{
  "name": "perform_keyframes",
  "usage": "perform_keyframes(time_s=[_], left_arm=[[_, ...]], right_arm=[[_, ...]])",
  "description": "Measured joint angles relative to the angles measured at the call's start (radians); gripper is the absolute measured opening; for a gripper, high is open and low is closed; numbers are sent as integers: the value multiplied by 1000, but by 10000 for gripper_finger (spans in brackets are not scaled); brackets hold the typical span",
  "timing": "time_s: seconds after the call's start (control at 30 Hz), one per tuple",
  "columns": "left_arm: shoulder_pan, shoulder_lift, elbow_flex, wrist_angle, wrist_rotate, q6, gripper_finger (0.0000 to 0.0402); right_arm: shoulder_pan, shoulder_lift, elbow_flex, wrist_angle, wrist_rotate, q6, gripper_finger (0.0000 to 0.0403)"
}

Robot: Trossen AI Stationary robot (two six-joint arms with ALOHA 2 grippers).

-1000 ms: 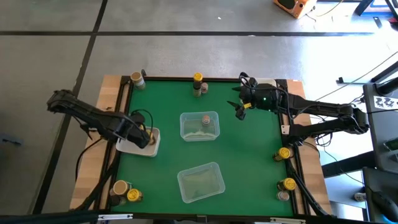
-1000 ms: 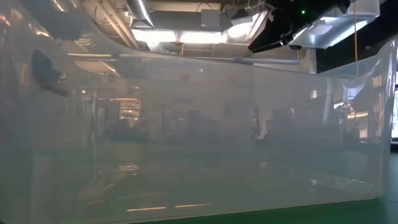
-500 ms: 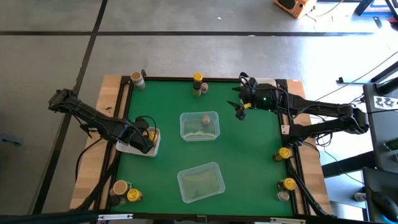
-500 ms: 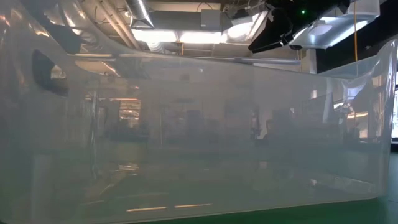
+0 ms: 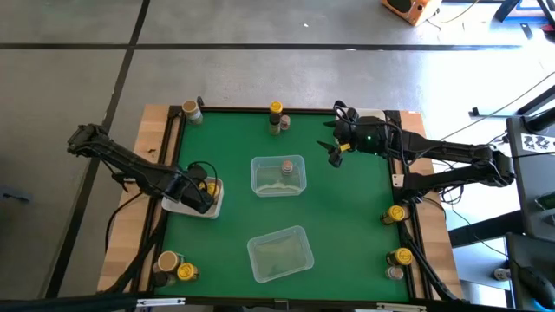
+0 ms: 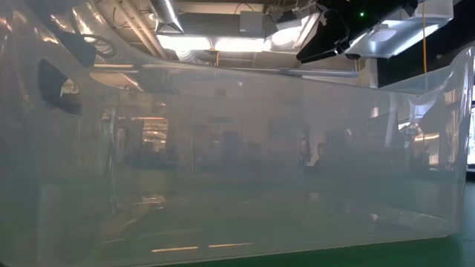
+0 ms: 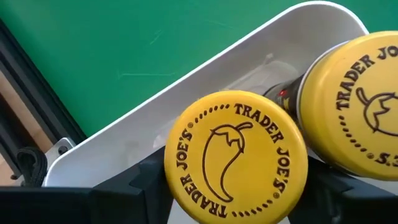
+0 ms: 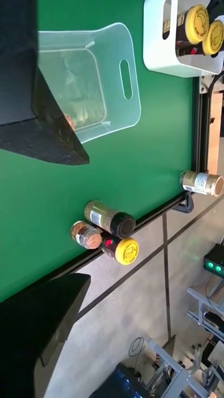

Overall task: Sort spices by type
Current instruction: Put the yellow spice can into the bottom white bin

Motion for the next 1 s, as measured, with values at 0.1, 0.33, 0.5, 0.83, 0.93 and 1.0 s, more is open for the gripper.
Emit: perform_keyframes(time_s=[0.1,0.33,0.5,0.83,0.93,1.0], left_arm=[[0,0,0,-2,19,-2,270],[0,-12,32,-57,52,56,285],[0,-29,110,-136,33,98,283],[12,-46,189,-108,29,247,283],[25,-45,189,-57,19,264,283],[42,-45,189,-3,8,279,282]], right_arm=[[0,0,0,0,-28,0,299],[0,0,0,1,-44,0,299],[0,0,0,2,-44,0,299],[-1,0,0,5,-44,0,299],[0,0,0,6,-44,0,299],[0,0,0,11,-44,0,299]])
